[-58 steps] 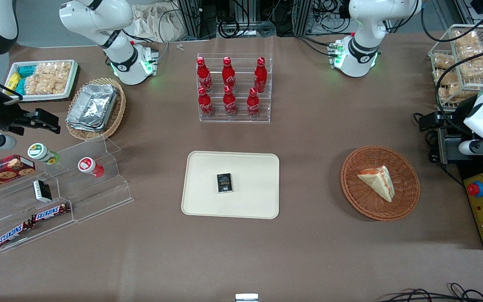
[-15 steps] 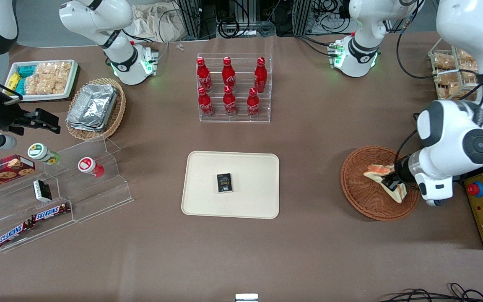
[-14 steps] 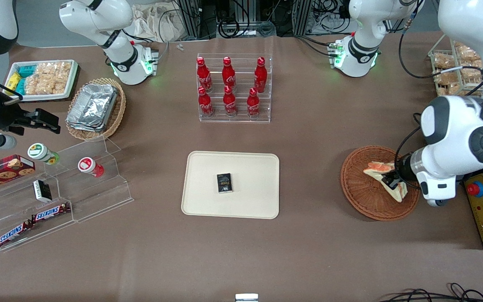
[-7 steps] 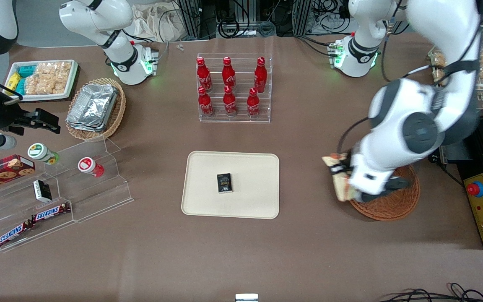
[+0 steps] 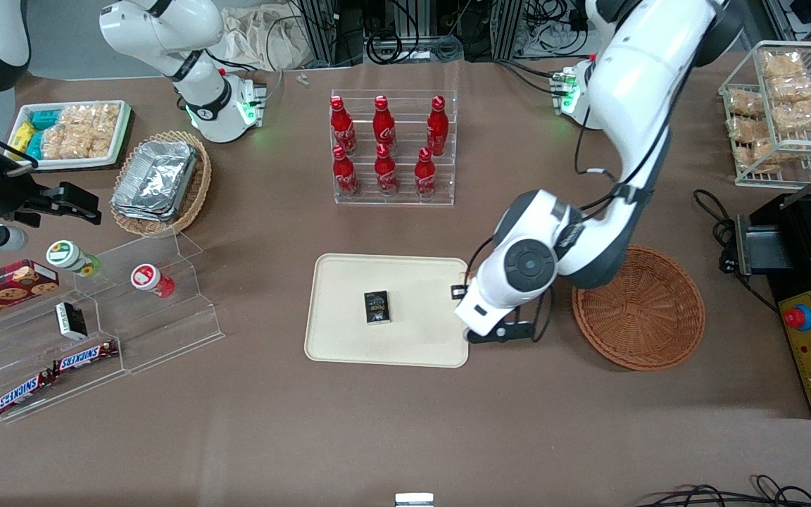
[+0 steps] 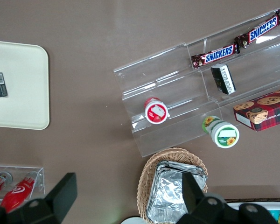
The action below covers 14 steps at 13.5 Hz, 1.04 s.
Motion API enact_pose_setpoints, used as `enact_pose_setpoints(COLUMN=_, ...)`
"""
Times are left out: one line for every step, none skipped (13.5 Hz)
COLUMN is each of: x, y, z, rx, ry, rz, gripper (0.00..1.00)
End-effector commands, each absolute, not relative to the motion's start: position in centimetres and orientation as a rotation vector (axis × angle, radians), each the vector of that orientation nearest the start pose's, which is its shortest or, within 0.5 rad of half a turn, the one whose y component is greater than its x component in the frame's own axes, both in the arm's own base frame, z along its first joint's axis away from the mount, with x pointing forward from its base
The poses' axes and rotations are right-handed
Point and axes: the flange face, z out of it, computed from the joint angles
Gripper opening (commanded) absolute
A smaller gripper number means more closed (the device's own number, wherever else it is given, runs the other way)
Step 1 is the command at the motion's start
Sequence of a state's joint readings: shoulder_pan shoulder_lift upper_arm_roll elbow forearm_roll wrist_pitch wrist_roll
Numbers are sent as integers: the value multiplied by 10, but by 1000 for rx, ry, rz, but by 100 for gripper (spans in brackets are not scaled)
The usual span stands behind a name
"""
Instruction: Place sandwich from basket to tray
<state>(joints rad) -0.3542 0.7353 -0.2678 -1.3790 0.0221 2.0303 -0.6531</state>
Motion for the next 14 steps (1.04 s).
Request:
enact_pose_setpoints(x=628, y=-400, z=264, rx=-3224, ry=-104, rz=204, gripper=0)
enact_pose_setpoints(x=626, y=-403, z=256, rx=-3222, ry=-91, rz=212, gripper=0)
enact_pose_setpoints(x=620, y=-416, z=253, rx=-3225, ry=-61, rz=197, gripper=0)
enact_pose_setpoints(x=619, y=-422, z=247, rx=-3244, ry=-55, rz=160, gripper=0)
enact_pose_setpoints(x=620, y=-423, z=240, rx=-3252, ry=-57, rz=151, gripper=0)
enact_pose_setpoints(x=618, y=-426, z=233, rx=-3249, ry=-53, rz=157, gripper=0)
enact_pose_setpoints(x=618, y=-429, z=233, rx=-3250, ry=-50, rz=157, gripper=1)
enact_pose_setpoints(x=617, y=-431, z=230, rx=-3253, ry=-46, rz=154, gripper=18)
enact_pose_setpoints(x=618, y=-432, z=226, rx=-3264, ry=-49, rz=139, gripper=57)
enact_pose_setpoints(x=618, y=-432, z=224, rx=-3266, ry=-45, rz=133, gripper=98)
enact_pose_setpoints(x=619, y=-430, z=227, rx=-3267, ry=-58, rz=130, gripper=100)
enact_pose_setpoints(x=620, y=-430, z=233, rx=-3268, ry=-56, rz=122, gripper=100)
enact_pose_setpoints(x=623, y=-428, z=243, rx=-3271, ry=-61, rz=109, gripper=100)
enact_pose_setpoints(x=627, y=-424, z=264, rx=-3282, ry=-73, rz=72, gripper=100)
